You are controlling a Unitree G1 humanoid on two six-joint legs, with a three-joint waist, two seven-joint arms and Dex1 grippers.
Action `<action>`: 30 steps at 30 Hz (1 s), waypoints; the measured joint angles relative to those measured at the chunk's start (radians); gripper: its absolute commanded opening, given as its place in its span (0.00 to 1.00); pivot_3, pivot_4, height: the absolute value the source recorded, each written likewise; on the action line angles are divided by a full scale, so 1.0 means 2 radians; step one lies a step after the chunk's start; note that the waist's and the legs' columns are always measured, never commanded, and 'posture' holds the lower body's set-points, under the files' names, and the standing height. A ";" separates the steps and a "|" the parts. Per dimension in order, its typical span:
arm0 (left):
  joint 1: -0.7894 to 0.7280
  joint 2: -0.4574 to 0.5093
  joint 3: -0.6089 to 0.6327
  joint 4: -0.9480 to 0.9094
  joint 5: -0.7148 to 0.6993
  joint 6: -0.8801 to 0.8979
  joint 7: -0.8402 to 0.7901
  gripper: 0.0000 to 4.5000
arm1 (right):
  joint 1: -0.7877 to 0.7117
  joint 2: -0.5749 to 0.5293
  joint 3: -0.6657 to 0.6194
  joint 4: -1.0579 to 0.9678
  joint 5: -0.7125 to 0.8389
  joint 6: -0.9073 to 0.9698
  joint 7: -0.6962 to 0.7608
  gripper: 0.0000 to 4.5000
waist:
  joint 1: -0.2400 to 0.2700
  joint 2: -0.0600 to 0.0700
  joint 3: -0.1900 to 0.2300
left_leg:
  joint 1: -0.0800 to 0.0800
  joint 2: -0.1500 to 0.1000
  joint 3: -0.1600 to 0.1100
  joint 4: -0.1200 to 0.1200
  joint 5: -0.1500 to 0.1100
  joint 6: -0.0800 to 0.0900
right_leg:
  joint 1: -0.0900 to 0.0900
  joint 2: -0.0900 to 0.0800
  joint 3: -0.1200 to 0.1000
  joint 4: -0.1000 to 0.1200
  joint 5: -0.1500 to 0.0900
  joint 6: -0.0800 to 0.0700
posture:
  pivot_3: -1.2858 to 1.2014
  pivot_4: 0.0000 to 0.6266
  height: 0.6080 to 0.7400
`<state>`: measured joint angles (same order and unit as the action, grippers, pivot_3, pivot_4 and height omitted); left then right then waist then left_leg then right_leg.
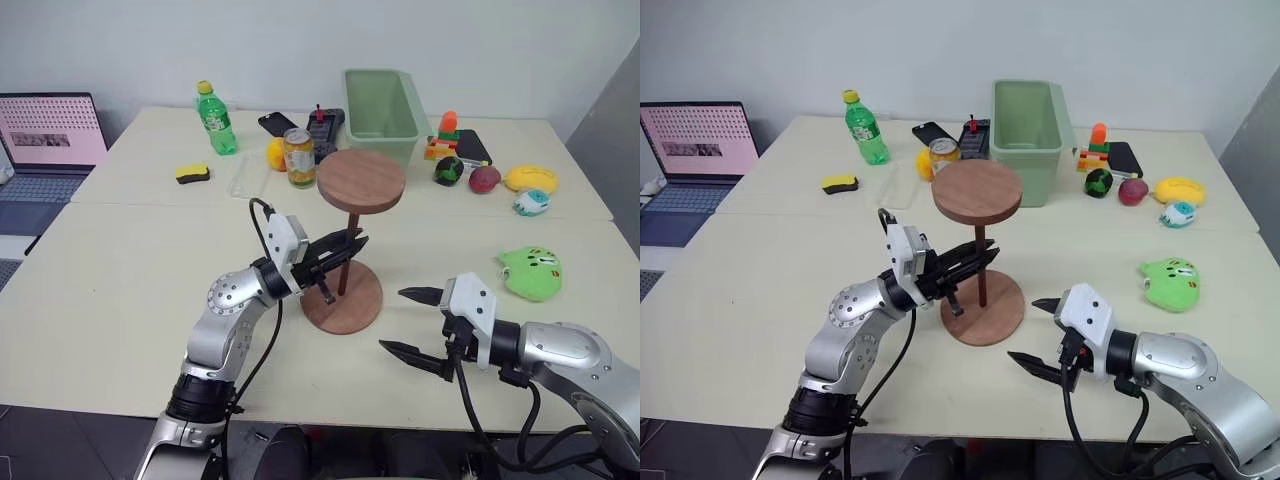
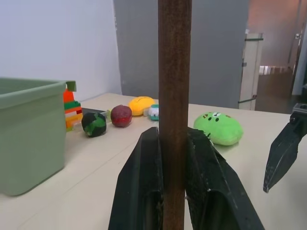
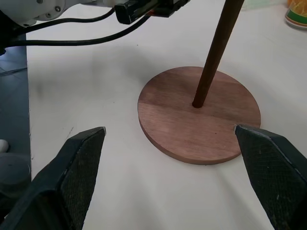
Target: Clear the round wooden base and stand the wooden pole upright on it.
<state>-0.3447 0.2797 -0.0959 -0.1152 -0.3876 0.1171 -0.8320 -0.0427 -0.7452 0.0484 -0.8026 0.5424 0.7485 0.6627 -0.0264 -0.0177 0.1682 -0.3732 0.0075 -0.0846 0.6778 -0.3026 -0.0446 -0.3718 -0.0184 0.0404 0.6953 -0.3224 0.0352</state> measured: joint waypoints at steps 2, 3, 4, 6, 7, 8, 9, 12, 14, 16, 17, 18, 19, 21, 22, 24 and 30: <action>0.008 0.003 0.002 -0.001 0.000 0.000 0.005 0.06 | -0.001 0.000 0.000 0.000 0.001 0.001 -0.003 1.00 | 0.000 0.000 0.000 | 0.001 0.000 0.000 0.000 0.000 0.000 | 0.000 0.000 0.000 0.000 0.000 0.000 | 0.52 0.24 1.00; 0.010 0.005 0.002 -0.003 0.000 0.000 0.007 0.06 | -0.002 0.001 0.000 0.000 0.001 0.001 -0.004 1.00 | 0.000 0.000 0.000 | 0.001 0.000 0.000 0.000 0.000 0.000 | 0.000 0.000 0.000 0.000 0.000 0.000 | 0.52 0.24 1.00; 0.011 0.008 0.003 -0.004 0.000 0.000 0.007 0.06 | -0.003 0.001 0.000 0.000 0.003 0.001 -0.005 1.00 | 0.000 0.000 0.000 | 0.001 0.000 0.000 -0.001 0.000 0.000 | 0.001 0.000 0.000 0.000 0.000 0.000 | 0.52 0.24 1.00; 0.015 0.013 0.003 -0.006 0.000 -0.001 0.007 0.06 | -0.004 0.002 0.000 0.000 0.005 0.002 -0.006 1.00 | 0.000 0.000 0.000 | 0.003 0.000 0.001 -0.001 0.000 0.000 | 0.002 0.000 0.000 0.000 0.000 0.000 | 0.52 0.24 1.00; 0.018 0.016 0.003 -0.007 0.000 -0.002 0.007 0.06 | -0.004 0.002 0.000 0.000 0.006 0.002 -0.006 1.00 | 0.000 0.000 -0.001 | 0.003 0.000 0.001 -0.001 0.000 0.000 | 0.002 0.000 0.000 0.000 0.000 0.000 | 0.52 0.24 1.00; 0.018 0.016 0.003 -0.007 0.000 -0.002 0.007 0.06 | -0.004 0.002 0.000 0.000 0.006 0.002 -0.007 1.00 | 0.000 0.000 -0.001 | 0.003 0.000 0.002 -0.001 0.000 0.000 | 0.002 0.000 0.000 0.000 0.000 0.000 | 0.52 0.24 1.00; 0.018 0.016 0.003 -0.007 0.000 -0.004 0.007 0.06 | -0.004 0.003 0.000 0.000 0.006 0.002 -0.007 1.00 | -0.001 0.000 -0.001 | 0.003 0.000 0.002 -0.002 0.000 0.000 | 0.002 0.000 0.000 0.000 0.000 0.000 | 0.52 0.24 1.00; 0.019 0.018 0.003 -0.007 0.000 -0.006 0.008 0.06 | -0.004 0.003 0.000 0.000 0.009 0.002 -0.007 1.00 | -0.001 0.000 -0.002 | 0.004 0.000 0.002 -0.002 0.000 0.000 | 0.002 0.000 0.000 0.000 0.000 0.000 | 0.52 0.24 1.00; 0.018 0.021 0.002 -0.008 0.000 -0.006 0.009 0.06 | -0.004 0.003 0.000 0.000 0.010 0.002 -0.008 1.00 | -0.001 0.000 -0.002 | 0.004 0.000 0.002 -0.002 0.000 0.000 | 0.002 0.001 0.000 0.000 0.000 0.000 | 0.52 0.24 1.00; 0.015 0.025 0.000 -0.008 0.000 -0.003 0.011 0.22 | -0.004 0.003 0.000 0.000 0.010 0.002 -0.008 1.00 | -0.001 0.000 -0.002 | 0.004 0.001 0.002 -0.002 0.000 0.000 | 0.002 0.001 0.000 0.000 0.000 0.000 | 0.52 0.24 1.00; 0.013 0.029 -0.001 -0.008 0.004 0.000 0.014 0.24 | -0.005 0.004 0.000 0.000 0.011 0.002 -0.008 1.00 | -0.001 0.000 -0.002 | 0.004 0.000 0.002 -0.002 0.000 0.000 | 0.002 0.001 0.000 0.000 0.000 0.000 | 0.52 0.24 1.00; 0.012 0.039 -0.005 -0.003 0.012 0.009 0.016 0.29 | -0.006 0.004 0.000 0.000 0.011 0.002 -0.008 1.00 | -0.001 0.001 -0.002 | 0.004 0.000 0.002 -0.002 0.000 0.000 | 0.002 0.001 0.000 0.000 0.000 0.000 | 0.52 0.24 1.00; 0.016 0.044 -0.005 0.006 0.018 0.016 0.017 0.34 | -0.006 0.004 0.000 0.000 0.011 0.002 -0.009 1.00 | -0.002 0.001 -0.002 | 0.004 0.000 0.002 -0.003 0.000 0.000 | 0.002 0.001 0.000 0.000 0.000 0.000 | 0.52 0.24 1.00; 0.024 0.050 -0.009 0.024 0.026 0.027 0.016 0.40 | -0.006 0.005 0.000 0.000 0.012 0.002 -0.009 1.00 | -0.002 0.001 -0.002 | 0.004 0.000 0.002 -0.003 0.000 0.000 | 0.001 0.001 0.000 0.000 0.000 0.000 | 0.52 0.24 1.00; 0.027 0.050 -0.011 0.026 0.028 0.030 0.016 0.47 | -0.006 0.005 0.000 0.000 0.014 0.002 -0.010 1.00 | -0.001 0.000 -0.002 | 0.003 0.000 0.002 -0.004 0.000 0.000 | 0.001 0.001 0.000 -0.001 0.000 0.000 | 0.52 0.24 1.00; 0.026 0.052 -0.012 0.025 0.028 0.035 0.013 0.56 | -0.007 0.005 0.000 0.000 0.014 0.002 -0.012 1.00 | -0.001 0.000 -0.002 | 0.003 0.000 0.002 -0.005 0.000 0.000 | 0.001 0.000 0.000 -0.003 0.000 0.000 | 0.52 0.24 1.00; 0.025 0.077 -0.033 0.021 0.041 0.028 -0.030 0.69 | -0.005 0.005 0.000 0.001 0.014 0.001 -0.012 1.00 | 0.000 0.000 -0.002 | 0.002 0.000 0.002 -0.007 0.000 0.000 | 0.001 0.000 0.000 -0.006 0.000 0.000 | 0.52 0.24 1.00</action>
<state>-0.2947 0.4344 -0.1625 -0.0732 -0.3047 0.1724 -0.8918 -0.0517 -0.7353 0.0485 -0.7996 0.5702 0.7511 0.6386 -0.0272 -0.0171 0.1646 -0.3683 0.0083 -0.0806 0.6643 -0.3026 -0.0448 -0.3700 -0.0184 0.0408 0.6840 -0.3225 0.0352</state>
